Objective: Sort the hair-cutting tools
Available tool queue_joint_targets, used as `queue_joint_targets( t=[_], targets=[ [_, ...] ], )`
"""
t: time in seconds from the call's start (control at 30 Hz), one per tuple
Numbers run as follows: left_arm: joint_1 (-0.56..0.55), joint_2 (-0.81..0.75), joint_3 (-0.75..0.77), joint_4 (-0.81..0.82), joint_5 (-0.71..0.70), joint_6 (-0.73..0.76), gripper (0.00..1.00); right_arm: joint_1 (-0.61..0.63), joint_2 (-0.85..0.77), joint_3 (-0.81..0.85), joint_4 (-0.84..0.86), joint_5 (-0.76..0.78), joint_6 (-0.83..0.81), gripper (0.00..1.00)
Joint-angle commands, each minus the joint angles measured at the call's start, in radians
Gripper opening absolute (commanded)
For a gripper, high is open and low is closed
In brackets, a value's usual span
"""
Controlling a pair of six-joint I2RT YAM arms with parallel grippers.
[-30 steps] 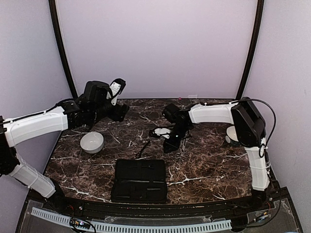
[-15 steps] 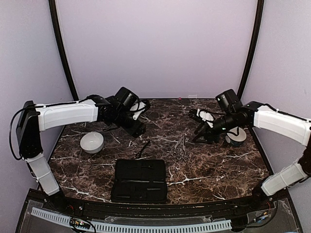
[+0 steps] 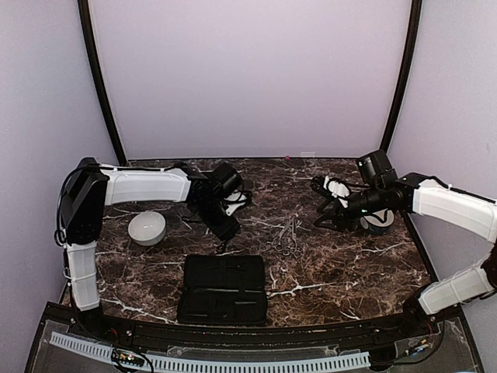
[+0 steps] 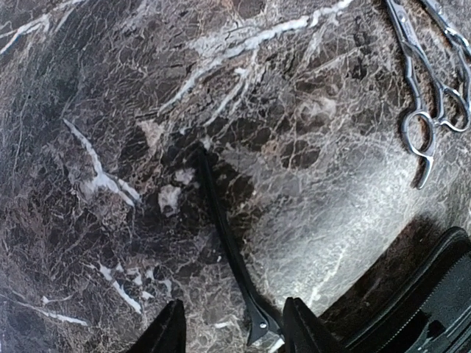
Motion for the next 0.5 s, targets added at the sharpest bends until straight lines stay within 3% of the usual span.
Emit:
queue_joint_targets(
  t=[0.0, 0.2, 0.37, 0.47],
  targets=[
    [0.002, 0.043, 0.07, -0.089, -0.043, -0.045, 0.45, -0.002, -0.032, -0.018, 0.05, -0.008, -0.02, 0.44],
    [0.016, 0.085, 0.089, -0.108, -0.039, -0.056, 0.43, -0.001, -0.03, -0.018, 0.045, -0.01, -0.022, 0.44],
    [0.027, 0.102, 0.092, -0.125, 0.005, -0.059, 0.32, -0.001, -0.006, -0.012, 0.034, -0.017, -0.032, 0.44],
    [0.027, 0.106, 0.088, -0.125, 0.038, -0.057, 0.3, -0.002, 0.002, -0.011, 0.029, -0.017, -0.038, 0.44]
  ],
)
